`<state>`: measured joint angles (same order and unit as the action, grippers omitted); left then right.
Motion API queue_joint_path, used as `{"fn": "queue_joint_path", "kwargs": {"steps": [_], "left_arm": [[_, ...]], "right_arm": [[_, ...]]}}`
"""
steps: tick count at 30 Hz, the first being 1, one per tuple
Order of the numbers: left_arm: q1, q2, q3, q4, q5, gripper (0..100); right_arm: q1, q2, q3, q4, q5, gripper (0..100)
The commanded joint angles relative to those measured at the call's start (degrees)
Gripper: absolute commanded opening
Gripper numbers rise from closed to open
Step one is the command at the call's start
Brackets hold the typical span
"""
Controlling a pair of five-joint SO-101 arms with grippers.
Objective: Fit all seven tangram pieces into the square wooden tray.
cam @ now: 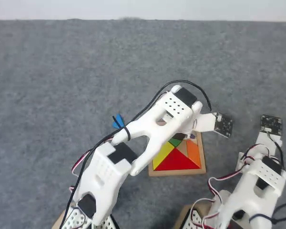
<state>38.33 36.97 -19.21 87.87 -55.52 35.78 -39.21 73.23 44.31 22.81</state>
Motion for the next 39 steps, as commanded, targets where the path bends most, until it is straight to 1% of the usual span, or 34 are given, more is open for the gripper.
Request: {"fn": "queue_joint_path", "kwargs": {"steps": [1, 5, 7, 12, 22, 29, 35, 39], "left_arm": [[0.62, 1.32, -3.82, -1.32, -0.97, 3], [0.35, 4.57, -8.22, -0.88, -0.97, 11], [0.26, 5.19, -9.98, -0.62, -0.97, 13], [0.62, 5.19, -11.91, 2.73, -2.64, 13], [0.97, 5.19, -12.44, 3.25, -3.43, 13], [0.97, 5.63, -18.77, 8.62, -5.19, 13], [2.64, 5.80, -19.03, 8.88, -6.15, 13], [5.01, 5.89, -18.95, 8.97, -6.42, 13]], "right_arm": [[0.13, -0.22, -0.44, -1.19, 0.62, 0.8], [0.13, -0.22, -0.44, -1.19, 0.53, 0.8], [0.13, -0.22, -0.44, -1.19, 0.53, 0.8], [0.13, -0.22, -0.44, -1.19, 0.53, 0.8], [0.04, -0.22, -0.44, -1.19, 0.53, 0.8], [0.04, -0.22, -0.44, -1.19, 0.53, 0.8], [0.04, -0.22, -0.44, -1.19, 0.53, 0.8], [0.04, -0.22, -0.44, -1.19, 0.53, 0.8]]}}
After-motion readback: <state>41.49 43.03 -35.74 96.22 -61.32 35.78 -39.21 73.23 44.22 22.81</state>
